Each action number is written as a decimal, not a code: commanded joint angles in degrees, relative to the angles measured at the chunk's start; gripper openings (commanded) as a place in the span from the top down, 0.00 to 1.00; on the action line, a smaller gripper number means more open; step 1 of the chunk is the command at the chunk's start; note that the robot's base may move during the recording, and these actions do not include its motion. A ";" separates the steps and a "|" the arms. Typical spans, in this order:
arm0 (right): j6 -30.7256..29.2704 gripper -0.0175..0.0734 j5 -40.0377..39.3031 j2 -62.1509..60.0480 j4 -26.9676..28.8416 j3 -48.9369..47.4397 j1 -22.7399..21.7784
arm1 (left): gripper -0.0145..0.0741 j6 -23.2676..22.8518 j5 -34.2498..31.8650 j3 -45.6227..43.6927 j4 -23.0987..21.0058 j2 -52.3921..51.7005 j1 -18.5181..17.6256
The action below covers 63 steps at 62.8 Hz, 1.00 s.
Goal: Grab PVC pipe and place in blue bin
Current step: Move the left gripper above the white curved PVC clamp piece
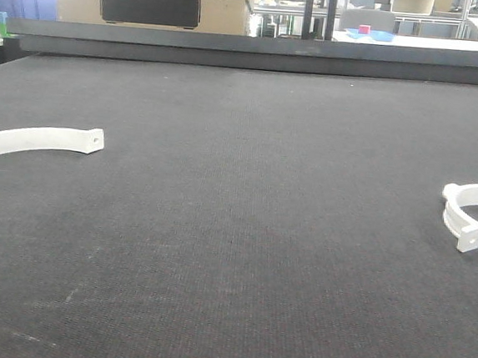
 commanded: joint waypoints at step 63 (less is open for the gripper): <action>-0.17 0.99 -9.25 -0.20 0.30 0.00 -0.19 | 0.96 0.01 -3.71 -0.08 0.21 -0.30 -0.23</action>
